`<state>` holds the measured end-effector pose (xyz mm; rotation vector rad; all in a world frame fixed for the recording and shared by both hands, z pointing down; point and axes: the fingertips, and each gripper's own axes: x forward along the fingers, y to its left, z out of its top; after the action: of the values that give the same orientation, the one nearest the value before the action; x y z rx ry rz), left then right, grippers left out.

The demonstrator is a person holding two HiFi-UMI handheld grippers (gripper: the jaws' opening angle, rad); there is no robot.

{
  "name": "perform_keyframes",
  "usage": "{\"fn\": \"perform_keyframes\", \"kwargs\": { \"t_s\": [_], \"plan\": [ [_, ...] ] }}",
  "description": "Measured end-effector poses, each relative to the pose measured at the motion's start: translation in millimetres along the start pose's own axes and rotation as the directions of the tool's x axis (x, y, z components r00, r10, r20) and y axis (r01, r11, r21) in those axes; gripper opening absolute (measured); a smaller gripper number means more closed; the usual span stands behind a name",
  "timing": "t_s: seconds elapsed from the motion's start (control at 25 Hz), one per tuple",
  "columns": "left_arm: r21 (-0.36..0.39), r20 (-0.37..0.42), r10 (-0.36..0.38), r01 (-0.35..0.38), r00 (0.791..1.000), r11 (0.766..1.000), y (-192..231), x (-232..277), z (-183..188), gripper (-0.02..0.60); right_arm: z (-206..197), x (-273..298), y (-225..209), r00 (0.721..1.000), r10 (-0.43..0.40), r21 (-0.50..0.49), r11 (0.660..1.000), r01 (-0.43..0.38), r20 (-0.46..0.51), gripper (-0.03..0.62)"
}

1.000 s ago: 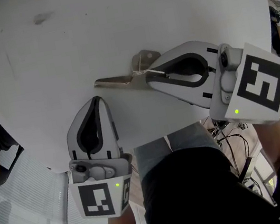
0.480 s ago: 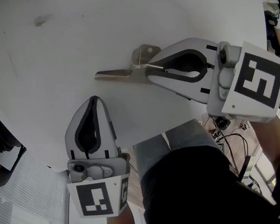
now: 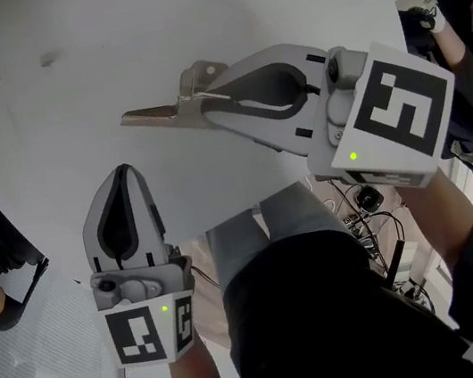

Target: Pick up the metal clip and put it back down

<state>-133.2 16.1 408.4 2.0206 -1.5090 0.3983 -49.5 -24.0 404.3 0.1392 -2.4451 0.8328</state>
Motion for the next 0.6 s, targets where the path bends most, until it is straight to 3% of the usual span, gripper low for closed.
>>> {"fn": "perform_keyframes", "kwargs": {
  "t_s": [0.16, 0.6],
  "plan": [
    [-0.079, -0.046, 0.026, -0.029, 0.999, 0.996, -11, -5, -20, 0.021, -10, 1, 2, 0.999, 0.04, 0.025, 0.999, -0.039, -0.034, 0.041],
    [-0.013, -0.023, 0.036, -0.037, 0.999, 0.999, -12, -23, 23, 0.021, 23, -19, 7, 0.998, -0.008, 0.009, 1.0, 0.007, 0.06, 0.041]
  ]
}}
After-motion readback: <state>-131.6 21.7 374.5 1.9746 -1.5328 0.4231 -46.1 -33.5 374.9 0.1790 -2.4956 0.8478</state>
